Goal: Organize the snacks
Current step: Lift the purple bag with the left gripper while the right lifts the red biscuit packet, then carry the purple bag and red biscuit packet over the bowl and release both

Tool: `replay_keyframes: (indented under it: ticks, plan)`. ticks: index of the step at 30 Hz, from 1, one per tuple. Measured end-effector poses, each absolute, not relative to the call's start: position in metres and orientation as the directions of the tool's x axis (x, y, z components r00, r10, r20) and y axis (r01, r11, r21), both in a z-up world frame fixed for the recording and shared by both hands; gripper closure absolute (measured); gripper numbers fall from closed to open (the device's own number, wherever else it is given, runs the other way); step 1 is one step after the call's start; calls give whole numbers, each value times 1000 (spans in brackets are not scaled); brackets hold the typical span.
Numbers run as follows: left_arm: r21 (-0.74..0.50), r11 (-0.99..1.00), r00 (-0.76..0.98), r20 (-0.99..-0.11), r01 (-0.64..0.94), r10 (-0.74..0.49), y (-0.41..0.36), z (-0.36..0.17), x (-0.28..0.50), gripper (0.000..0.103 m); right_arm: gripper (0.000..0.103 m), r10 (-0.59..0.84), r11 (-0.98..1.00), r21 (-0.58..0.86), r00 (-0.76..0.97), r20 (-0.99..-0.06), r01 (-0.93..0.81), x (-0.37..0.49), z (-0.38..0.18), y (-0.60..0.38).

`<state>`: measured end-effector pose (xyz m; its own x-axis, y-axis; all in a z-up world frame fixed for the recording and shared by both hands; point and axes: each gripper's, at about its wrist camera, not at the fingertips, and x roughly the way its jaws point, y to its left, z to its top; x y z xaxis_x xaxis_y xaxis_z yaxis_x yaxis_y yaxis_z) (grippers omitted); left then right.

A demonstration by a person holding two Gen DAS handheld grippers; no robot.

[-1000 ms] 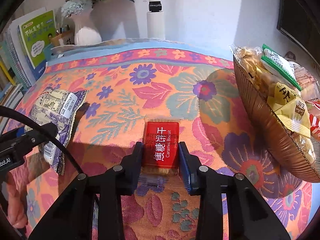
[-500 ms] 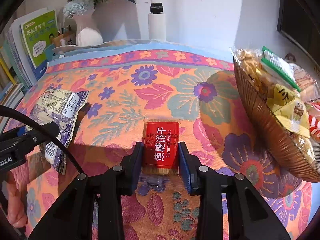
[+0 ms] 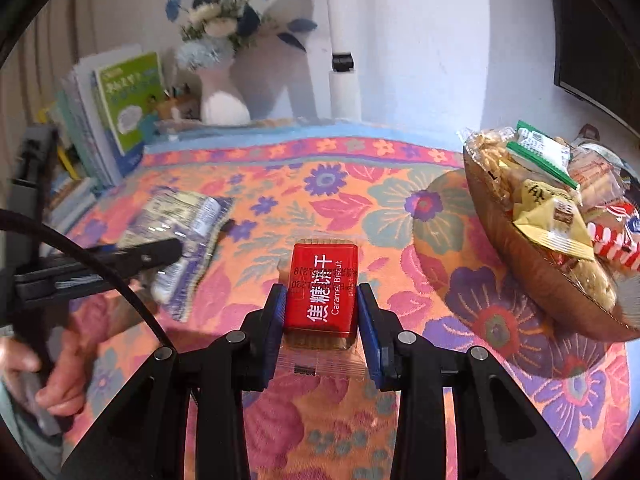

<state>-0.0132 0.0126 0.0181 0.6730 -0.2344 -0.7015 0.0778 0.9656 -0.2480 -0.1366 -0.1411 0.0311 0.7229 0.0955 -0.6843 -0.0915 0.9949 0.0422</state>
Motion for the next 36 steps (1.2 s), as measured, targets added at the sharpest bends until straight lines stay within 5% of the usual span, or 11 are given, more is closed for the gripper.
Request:
replay_keyframes:
  ticks: [13, 28, 36]
  plan:
    - [-200, 978, 735, -653, 64, -182, 7, 31, -24, 40, 69, 165, 982, 178, 758, -632, -65, -170, 54, -179]
    - [-241, 870, 682, -544, 431, -489, -147, 136, 17, 40, 69, -71, 964, 191, 878, -474, 182, -197, 137, -284]
    - [-311, 796, 591, -542, 519, -597, -237, 136, 66, 40, 69, -176, 876, 305, 836, -521, 374, -170, 147, -375]
